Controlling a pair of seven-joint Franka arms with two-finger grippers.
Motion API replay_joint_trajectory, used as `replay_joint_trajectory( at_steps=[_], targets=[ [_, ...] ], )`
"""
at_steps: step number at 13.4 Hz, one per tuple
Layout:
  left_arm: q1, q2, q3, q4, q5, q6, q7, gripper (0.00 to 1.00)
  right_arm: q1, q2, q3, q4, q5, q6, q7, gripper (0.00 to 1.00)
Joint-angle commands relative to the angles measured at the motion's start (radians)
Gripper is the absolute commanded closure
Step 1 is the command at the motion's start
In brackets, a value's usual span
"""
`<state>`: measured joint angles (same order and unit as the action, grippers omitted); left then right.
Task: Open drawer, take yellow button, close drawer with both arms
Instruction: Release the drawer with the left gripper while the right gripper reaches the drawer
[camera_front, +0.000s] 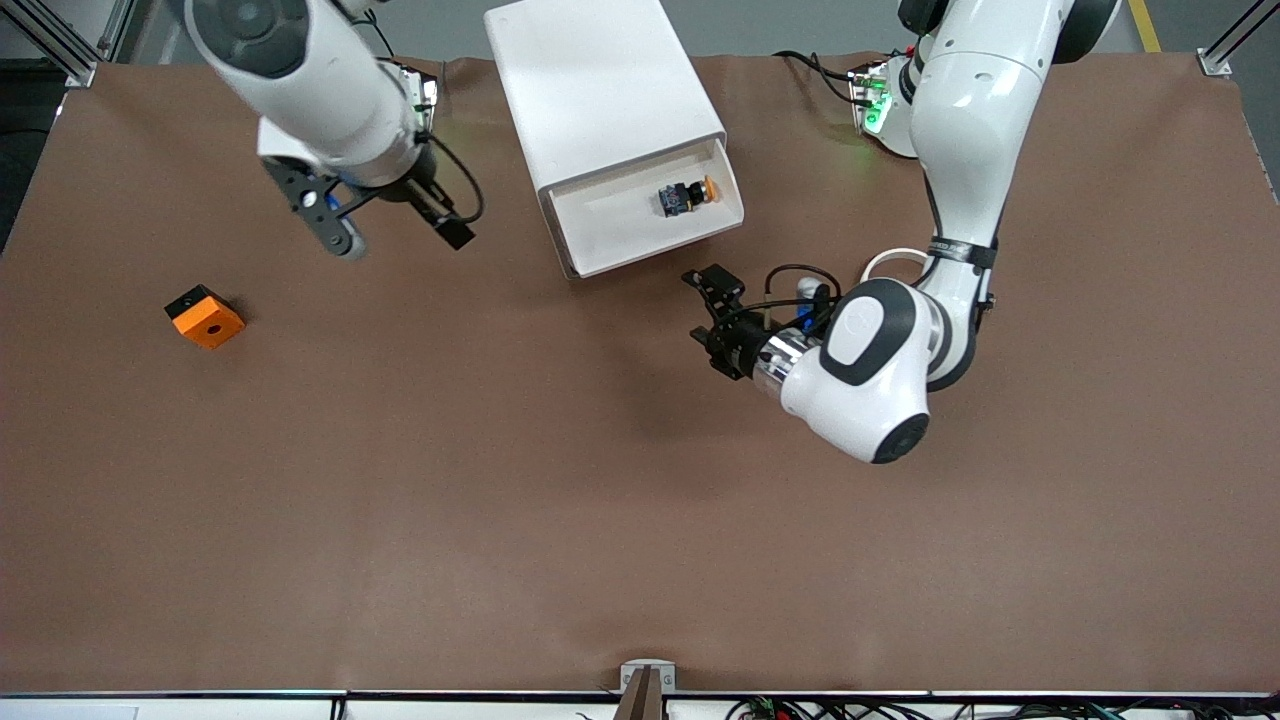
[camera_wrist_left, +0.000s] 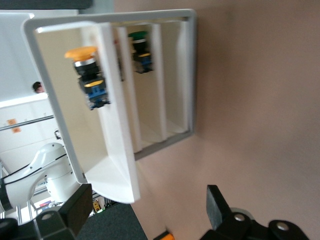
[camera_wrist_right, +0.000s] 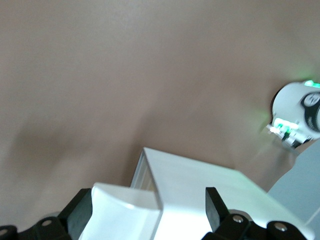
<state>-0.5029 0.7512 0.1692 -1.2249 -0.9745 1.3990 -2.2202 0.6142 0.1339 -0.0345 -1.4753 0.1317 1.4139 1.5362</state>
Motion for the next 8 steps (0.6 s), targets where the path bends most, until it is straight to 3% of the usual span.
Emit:
replay_joint_trajectory(
  at_steps=[1, 4, 8],
  targets=[
    [-0.002, -0.026, 0.076, 0.027, 0.016, -0.003, 0.188, 0.0, 0.108, 0.021, -0.011, 0.006, 0.011, 0.078, 0.19, 0.0],
    [-0.005, -0.041, 0.185, 0.038, 0.022, 0.0, 0.411, 0.0, 0.22, 0.081, -0.011, 0.012, 0.003, 0.155, 0.379, 0.0],
    [0.0, -0.079, 0.225, 0.031, 0.277, 0.0, 0.692, 0.0, 0.283, 0.194, -0.011, 0.09, 0.003, 0.209, 0.542, 0.0]
  ],
)
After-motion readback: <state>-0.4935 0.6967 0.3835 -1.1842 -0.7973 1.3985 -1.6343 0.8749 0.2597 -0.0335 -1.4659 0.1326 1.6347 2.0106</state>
